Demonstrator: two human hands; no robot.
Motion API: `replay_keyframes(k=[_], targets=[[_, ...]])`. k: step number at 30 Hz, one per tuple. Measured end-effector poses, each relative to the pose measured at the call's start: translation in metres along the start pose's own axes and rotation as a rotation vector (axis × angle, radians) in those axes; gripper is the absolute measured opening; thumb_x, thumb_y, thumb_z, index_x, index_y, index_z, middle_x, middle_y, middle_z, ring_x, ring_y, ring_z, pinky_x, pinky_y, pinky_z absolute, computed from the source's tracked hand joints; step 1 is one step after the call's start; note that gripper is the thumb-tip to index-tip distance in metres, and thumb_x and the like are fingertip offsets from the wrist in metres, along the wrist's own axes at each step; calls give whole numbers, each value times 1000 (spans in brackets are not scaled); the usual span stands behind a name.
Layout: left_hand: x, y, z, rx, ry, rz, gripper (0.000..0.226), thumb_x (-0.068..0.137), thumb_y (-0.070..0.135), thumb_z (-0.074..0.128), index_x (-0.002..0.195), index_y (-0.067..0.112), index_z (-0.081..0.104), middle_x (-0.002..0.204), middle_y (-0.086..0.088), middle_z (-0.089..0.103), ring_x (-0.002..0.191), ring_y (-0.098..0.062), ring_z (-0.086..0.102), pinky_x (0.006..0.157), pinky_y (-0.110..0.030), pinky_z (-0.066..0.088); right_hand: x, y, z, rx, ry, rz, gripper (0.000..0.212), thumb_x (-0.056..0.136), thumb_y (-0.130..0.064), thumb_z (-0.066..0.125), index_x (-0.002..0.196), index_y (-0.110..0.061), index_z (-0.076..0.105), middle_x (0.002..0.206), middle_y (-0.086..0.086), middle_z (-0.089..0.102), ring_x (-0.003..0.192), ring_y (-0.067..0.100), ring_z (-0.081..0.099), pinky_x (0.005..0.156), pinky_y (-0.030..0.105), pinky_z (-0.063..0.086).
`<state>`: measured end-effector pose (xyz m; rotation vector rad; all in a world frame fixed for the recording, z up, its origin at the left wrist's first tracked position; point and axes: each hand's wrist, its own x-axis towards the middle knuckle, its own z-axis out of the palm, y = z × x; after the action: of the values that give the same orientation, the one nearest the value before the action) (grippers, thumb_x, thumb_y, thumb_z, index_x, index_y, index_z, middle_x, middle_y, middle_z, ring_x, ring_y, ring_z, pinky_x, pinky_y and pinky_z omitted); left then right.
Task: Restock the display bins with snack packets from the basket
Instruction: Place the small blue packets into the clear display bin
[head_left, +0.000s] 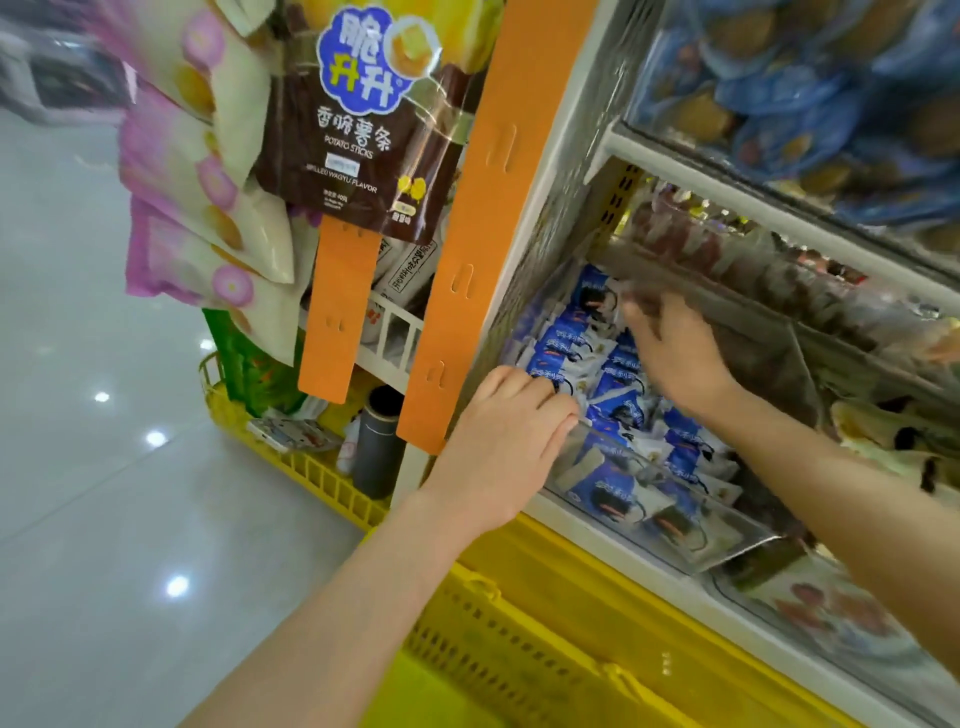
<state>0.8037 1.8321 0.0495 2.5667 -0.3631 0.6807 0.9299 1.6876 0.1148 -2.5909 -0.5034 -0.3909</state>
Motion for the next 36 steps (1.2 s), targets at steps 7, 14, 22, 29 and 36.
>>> replay_keyframes(k=[7, 14, 22, 29, 36], targets=[[-15, 18, -6, 21, -31, -59, 40, 100, 35, 27, 132, 17, 44, 134, -2, 48, 132, -17, 33, 115, -28, 3, -132, -3, -31, -222, -269, -203, 46, 99, -38, 31, 143, -26, 31, 144, -2, 43, 125, 16, 48, 99, 32, 40], [-64, 46, -6, -33, -13, -35, 35, 97, 31, 35, 120, 12, 53, 116, -3, 54, 110, -17, 46, 95, -30, 35, -207, 30, -27, -321, -30, -375, 39, 88, -15, 59, 125, -1, 55, 131, 15, 55, 127, 28, 47, 111, 34, 29], [-153, 47, 72, -36, -357, -126, 30, 98, 31, 30, 115, 21, 52, 112, 5, 52, 104, -13, 46, 92, -28, 32, -310, 78, 63, -131, -477, -60, 31, 99, -24, 42, 129, -17, 47, 126, -2, 49, 118, 15, 48, 97, 20, 35], [-242, 23, 171, -119, -919, -412, 37, 100, 30, 34, 134, 17, 39, 132, -3, 44, 118, -18, 44, 97, -29, 35, -358, 133, 143, -178, -836, 314, 48, 100, -11, 36, 145, -10, 22, 149, 8, 29, 135, 22, 32, 108, 27, 25], [-291, 24, 231, -346, -1193, -663, 42, 100, 28, 38, 139, 13, 35, 135, -13, 43, 114, -28, 49, 92, -37, 41, -376, 168, 190, -84, -855, 619, 55, 95, -6, 45, 145, -3, 23, 153, 15, 20, 140, 29, 21, 114, 34, 21]])
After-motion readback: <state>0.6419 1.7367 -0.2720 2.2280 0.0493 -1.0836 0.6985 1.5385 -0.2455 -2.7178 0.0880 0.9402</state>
